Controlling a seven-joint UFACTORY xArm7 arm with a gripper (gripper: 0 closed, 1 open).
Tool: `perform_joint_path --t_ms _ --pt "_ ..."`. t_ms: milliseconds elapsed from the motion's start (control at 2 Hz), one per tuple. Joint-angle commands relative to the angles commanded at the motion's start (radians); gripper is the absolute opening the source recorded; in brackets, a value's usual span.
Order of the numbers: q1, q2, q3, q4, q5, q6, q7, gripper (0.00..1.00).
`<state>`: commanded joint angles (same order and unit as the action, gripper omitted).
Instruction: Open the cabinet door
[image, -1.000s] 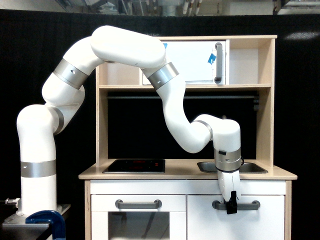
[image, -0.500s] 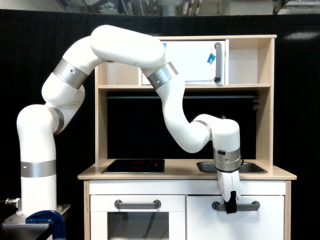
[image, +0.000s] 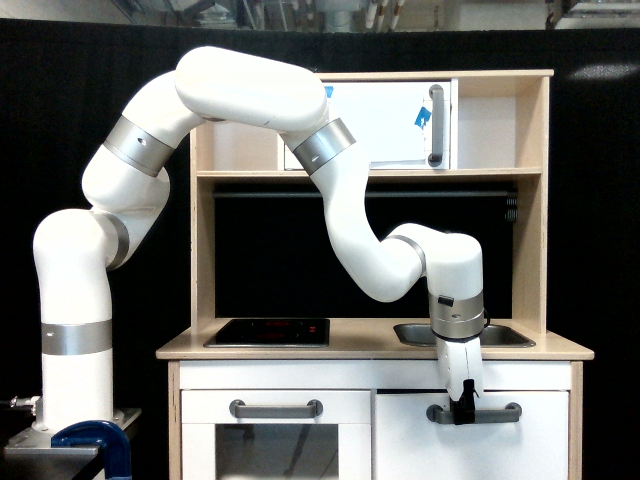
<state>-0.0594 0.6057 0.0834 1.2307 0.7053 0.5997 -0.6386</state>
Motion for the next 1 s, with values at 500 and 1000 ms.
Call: perform_joint_path --t_ms 500,1000 --pt "-0.03 0.012 0.003 0.009 -0.007 0.008 -0.021 0.0" --pt "-0.065 0.03 -0.001 0.054 -0.036 0.045 -0.023 0.0"
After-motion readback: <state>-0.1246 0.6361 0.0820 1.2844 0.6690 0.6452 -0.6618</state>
